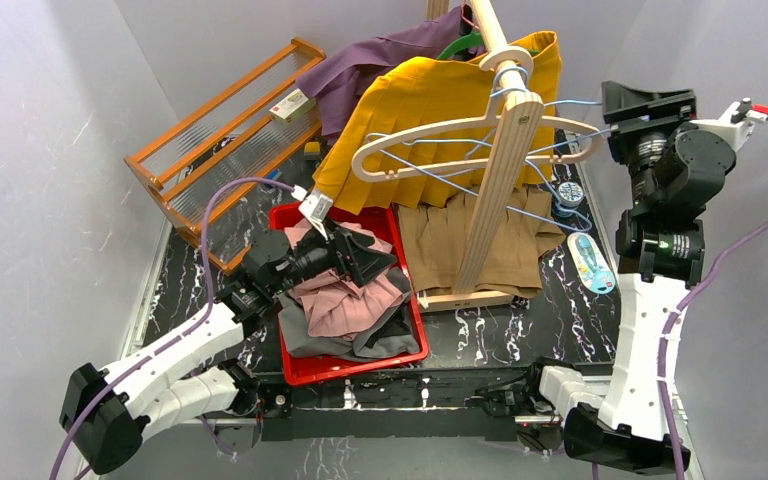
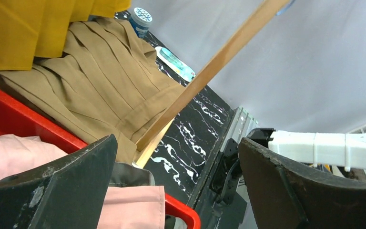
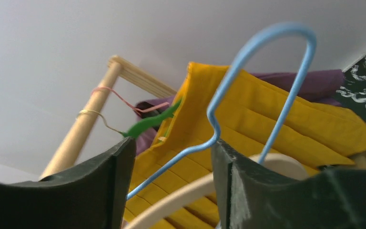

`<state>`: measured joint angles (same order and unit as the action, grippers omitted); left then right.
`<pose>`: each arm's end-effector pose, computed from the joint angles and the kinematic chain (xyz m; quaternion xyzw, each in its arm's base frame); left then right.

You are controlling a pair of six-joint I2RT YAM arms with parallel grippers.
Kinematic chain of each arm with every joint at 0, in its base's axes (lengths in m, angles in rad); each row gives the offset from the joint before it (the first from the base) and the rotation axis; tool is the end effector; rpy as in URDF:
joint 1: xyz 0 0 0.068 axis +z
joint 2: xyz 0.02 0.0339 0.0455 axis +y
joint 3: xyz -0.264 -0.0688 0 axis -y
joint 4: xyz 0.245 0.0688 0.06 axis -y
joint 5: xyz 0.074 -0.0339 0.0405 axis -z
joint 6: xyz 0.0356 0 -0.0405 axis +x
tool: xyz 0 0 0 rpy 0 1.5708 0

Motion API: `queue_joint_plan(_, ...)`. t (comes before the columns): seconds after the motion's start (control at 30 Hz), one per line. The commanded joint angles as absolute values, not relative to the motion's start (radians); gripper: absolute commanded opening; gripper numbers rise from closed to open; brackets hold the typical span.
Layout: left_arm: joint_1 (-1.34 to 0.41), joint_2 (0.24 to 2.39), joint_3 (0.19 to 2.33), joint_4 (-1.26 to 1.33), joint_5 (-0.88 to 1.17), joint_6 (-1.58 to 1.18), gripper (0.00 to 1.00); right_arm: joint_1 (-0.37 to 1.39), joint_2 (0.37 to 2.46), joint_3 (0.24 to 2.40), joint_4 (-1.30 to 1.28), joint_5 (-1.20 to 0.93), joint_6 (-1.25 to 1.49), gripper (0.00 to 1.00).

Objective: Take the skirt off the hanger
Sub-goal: Place the hanger at the clothesline, then pick up the skirt from the center of the board.

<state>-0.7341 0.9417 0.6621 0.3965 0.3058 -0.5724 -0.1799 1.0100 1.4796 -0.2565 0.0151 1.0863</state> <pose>0.1591 -0.1580 0.3296 0.1665 0.6455 -0.5292 0.5249 0.1751 -0.0324 0.5246 0.3762 0.5027 0.3365 0.7018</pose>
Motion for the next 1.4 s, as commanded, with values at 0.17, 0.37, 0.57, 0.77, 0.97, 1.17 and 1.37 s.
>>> queue_joint_plan(0.17,-0.727,1.02,0.627,0.591,0.46,-0.47,0.98,-0.142,0.828,1.333,-0.376,-0.085,0.521,0.98)
queue_joint_plan(0.37,-0.729,1.089,0.62,0.659,0.458,-0.473,0.98,-0.081,0.749,1.292,-0.49,-0.065,0.458,0.98)
queue_joint_plan(0.57,-0.764,1.158,0.662,0.622,0.412,-0.394,0.98,-0.065,0.725,1.396,-0.605,-0.037,0.476,0.98)
queue_joint_plan(0.77,-0.905,1.235,0.72,0.511,0.216,-0.218,0.96,-0.039,0.697,1.447,-0.613,-0.151,0.514,0.98)
queue_joint_plan(0.97,-0.942,1.355,0.727,0.534,0.002,-0.237,0.92,-0.005,0.671,1.457,-0.63,-0.062,0.479,0.98)
queue_joint_plan(1.17,-0.943,1.494,0.785,0.509,-0.225,-0.326,0.87,0.042,0.637,1.415,-0.63,0.02,0.446,0.98)
queue_joint_plan(1.37,-0.94,1.606,0.863,0.535,-0.297,-0.397,0.88,0.085,0.607,1.421,-0.632,0.106,0.391,0.98)
